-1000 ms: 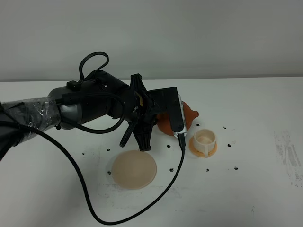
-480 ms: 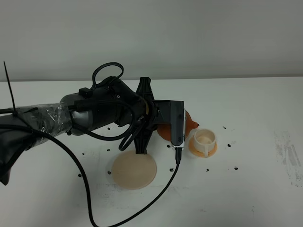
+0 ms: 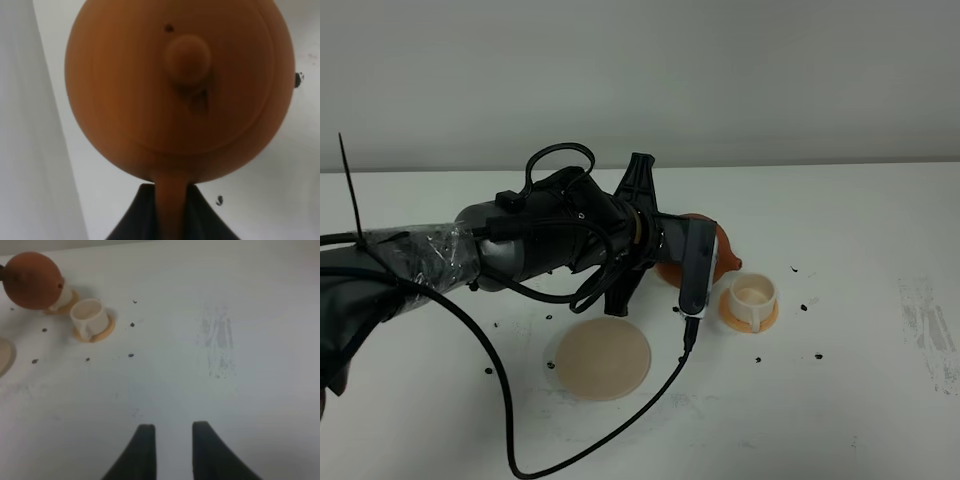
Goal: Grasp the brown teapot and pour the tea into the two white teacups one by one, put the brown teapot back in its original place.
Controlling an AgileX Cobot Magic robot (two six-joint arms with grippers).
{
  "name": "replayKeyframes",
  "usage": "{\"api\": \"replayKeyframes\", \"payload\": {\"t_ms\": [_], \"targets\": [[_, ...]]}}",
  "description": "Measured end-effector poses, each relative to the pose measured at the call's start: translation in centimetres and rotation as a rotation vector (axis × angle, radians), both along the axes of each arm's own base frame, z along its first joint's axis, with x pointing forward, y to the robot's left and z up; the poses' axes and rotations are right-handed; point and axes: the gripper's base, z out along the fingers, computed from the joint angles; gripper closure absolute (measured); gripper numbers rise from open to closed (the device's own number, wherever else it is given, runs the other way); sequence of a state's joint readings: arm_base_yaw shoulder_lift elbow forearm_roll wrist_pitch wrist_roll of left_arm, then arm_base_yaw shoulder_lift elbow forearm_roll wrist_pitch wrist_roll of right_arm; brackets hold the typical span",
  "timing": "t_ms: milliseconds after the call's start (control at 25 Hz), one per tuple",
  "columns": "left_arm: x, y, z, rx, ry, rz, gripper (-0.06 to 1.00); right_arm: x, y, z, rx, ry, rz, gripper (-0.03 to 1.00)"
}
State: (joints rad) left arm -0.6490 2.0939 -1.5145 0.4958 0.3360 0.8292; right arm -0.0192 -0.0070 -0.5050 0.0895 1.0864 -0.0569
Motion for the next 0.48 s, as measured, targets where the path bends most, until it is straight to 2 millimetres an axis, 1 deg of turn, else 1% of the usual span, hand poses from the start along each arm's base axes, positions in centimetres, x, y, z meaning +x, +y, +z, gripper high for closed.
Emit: {"api": "replayKeyframes", "payload": {"t_ms": [240, 480], "targets": [[0.16, -0.37, -0.87, 0.014, -0.016, -0.032, 0.82, 0.0, 0.0, 0.0, 0.0, 0.0, 0.0, 0.76], [0.28, -0.51, -0.76, 0.027, -0.05, -0.065, 0.82, 0.0, 0.0, 0.0, 0.0, 0.0, 0.0, 0.76]]}}
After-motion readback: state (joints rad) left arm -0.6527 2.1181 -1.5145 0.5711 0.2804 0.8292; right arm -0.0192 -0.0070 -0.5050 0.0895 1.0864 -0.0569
